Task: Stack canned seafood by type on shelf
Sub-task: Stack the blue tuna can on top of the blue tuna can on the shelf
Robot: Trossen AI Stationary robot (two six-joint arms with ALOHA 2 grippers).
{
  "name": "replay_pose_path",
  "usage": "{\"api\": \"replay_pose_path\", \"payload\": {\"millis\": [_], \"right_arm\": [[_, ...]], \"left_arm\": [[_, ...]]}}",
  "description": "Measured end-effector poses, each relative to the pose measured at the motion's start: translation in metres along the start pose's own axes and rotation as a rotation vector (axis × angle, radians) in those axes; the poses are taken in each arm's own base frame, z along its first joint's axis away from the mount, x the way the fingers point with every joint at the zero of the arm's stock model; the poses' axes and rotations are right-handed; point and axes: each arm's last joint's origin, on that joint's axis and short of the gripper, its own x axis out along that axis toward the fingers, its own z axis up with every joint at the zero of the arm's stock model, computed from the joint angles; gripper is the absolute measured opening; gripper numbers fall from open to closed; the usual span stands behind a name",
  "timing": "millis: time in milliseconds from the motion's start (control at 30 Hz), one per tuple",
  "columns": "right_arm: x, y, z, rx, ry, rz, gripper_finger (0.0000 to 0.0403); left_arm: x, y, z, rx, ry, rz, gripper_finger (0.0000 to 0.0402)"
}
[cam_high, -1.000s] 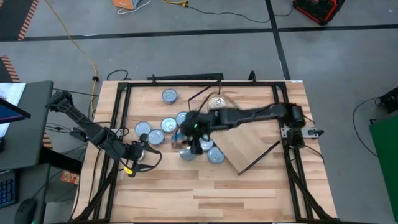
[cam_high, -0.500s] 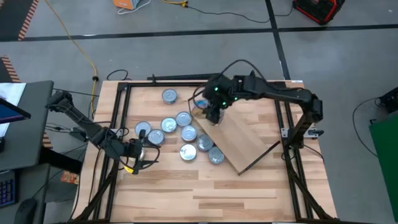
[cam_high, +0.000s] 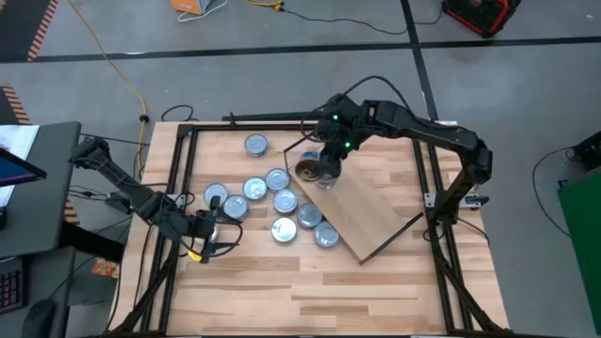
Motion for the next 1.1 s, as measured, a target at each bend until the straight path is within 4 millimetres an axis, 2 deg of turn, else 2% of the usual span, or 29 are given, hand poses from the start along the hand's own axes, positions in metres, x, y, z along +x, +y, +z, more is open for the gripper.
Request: {"api": "replay_pose_path", "payload": {"millis": [167, 433, 700, 833, 1100], "right_arm": [[-0.013, -0.019, -0.003, 0.077, 0.029, -0.045, 0.0216], [-0.029, -0.047, -0.003, 0.189, 0.035, 0.075, 0.0214], [-0.04, -0.073, -0.01, 0.298, 0.08, 0.06, 0.0218], [-0.037, -0.074, -0.009, 0.303, 0.083, 0.076, 0.0218], [-0.019, -0.065, -0.014, 0.293, 0.139, 0.114, 0.022]], "left_arm": [[0.0, 0.0, 0.0, -0.008, 0.003, -0.007, 0.0277], [0.0, 0.0, -0.001, -0.009, 0.012, -0.006, 0.0277], [0.0, 0.0, -0.001, 0.066, 0.012, -0.006, 0.0277], [0.0, -0.001, -0.001, 0.087, 0.017, -0.051, 0.0277], [0.0, -0.002, 0.001, 0.13, -0.002, -0.066, 0.0277]]}}
